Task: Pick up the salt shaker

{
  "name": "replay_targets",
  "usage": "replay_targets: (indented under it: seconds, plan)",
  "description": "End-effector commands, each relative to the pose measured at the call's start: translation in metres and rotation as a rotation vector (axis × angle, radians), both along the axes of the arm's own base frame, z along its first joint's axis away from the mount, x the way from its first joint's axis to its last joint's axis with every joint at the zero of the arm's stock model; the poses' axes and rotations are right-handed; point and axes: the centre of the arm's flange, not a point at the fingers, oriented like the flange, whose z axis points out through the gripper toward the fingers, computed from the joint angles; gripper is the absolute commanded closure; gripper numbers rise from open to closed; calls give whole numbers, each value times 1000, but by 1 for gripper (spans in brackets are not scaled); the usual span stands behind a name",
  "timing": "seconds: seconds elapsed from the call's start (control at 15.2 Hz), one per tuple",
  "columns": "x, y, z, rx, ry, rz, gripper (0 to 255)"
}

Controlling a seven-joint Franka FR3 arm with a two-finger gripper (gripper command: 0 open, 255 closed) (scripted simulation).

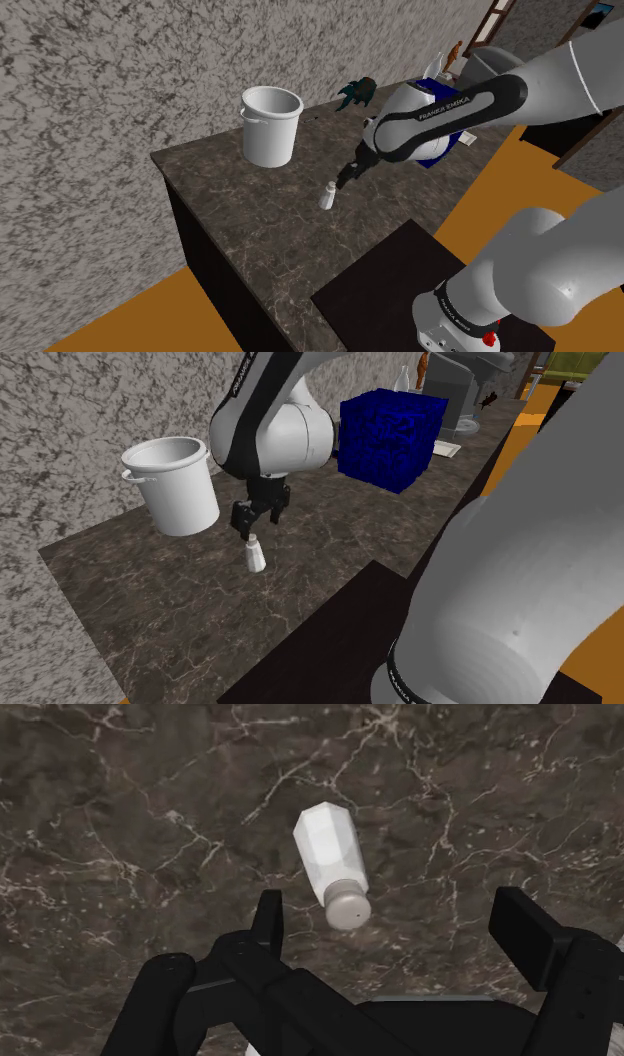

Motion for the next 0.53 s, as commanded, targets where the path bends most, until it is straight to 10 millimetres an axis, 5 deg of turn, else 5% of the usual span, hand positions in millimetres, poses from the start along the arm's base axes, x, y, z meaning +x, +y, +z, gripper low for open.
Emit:
replay_targets:
  seconds: [0.0,0.46]
  plan:
    - [13,-4,-25,4,-27,12,0]
    - [28,-6,-73,15,-55,28,0]
